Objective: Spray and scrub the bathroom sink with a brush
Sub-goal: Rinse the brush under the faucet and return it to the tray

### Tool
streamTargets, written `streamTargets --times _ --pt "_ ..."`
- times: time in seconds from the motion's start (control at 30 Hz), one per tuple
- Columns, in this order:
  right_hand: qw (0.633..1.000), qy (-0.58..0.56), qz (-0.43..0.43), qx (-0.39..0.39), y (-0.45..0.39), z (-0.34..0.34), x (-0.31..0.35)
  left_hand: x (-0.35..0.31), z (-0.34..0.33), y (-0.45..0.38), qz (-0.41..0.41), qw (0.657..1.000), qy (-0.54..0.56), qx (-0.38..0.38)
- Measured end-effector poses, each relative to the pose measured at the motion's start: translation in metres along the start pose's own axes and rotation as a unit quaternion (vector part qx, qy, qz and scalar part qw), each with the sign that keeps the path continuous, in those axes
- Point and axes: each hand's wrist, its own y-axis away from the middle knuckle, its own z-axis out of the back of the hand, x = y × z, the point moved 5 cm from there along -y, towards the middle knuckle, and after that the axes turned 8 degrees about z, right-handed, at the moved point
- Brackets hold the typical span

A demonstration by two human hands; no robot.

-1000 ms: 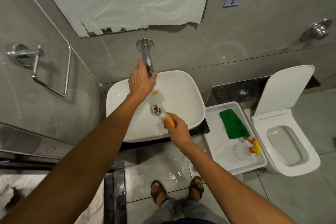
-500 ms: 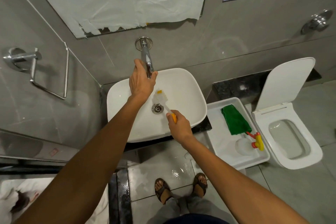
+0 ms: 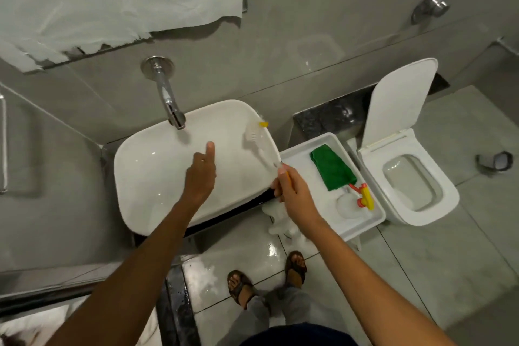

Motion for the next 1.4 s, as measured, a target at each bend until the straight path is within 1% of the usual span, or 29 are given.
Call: streamTargets --times 0.03,0.1,0.2,0.3,0.4,0.5,0.63,0.73,0.87,1.0,1.17,1.27,1.4 --pt "1.0 -0.01 -0.002 -0.009 -0.002 0.019 -0.006 -0.004 -0.015 0.004 -0.025 0.999 -0.019 -0.001" --pt "0.999 -0.004 -0.022 -0.032 -0.005 0.059 -0.023 -0.017 -0.042 0.015 -0.097 0.995 -0.021 -0.016" --pt "0.994 0.05 -0.051 -0.077 -0.007 0.115 -0.053 -0.04 -0.086 0.025 -0.197 0.977 -0.077 -0.038" --pt "0.986 0.114 -0.084 -0.092 -0.008 0.149 -0.089 -0.061 -0.128 0.026 -0.274 0.945 -0.174 -0.035" --pt "0.976 0.16 -0.126 -0.07 -0.015 0.161 -0.128 -0.069 -0.162 0.021 -0.326 0.907 -0.267 -0.028" --pt "0.967 0.186 -0.171 -0.04 -0.025 0.159 -0.158 -0.071 -0.178 0.013 -0.331 0.886 -0.32 -0.056" --pt "0.962 0.189 -0.199 0.009 -0.039 0.144 -0.191 -0.076 -0.183 0.009 -0.307 0.887 -0.327 -0.106" --pt "0.958 0.198 -0.204 0.042 -0.05 0.132 -0.216 -0.078 -0.186 0.008 -0.29 0.888 -0.338 -0.114" --pt "0.954 0.196 -0.221 0.054 -0.059 0.123 -0.248 -0.081 -0.188 0.006 -0.296 0.889 -0.331 -0.114" --pt "0.949 0.2 -0.24 0.048 -0.056 0.119 -0.27 -0.08 -0.189 0.004 -0.301 0.887 -0.327 -0.124" --pt "0.948 0.203 -0.247 0.005 -0.059 0.116 -0.278 -0.076 -0.191 -0.002 -0.308 0.888 -0.317 -0.129" --pt "0.947 0.185 -0.263 -0.019 -0.061 0.115 -0.283 -0.073 -0.192 -0.005 -0.307 0.886 -0.32 -0.134" --pt "0.945 0.17 -0.278 -0.034 -0.062 0.114 -0.283 -0.071 -0.192 -0.007 -0.308 0.887 -0.317 -0.13"
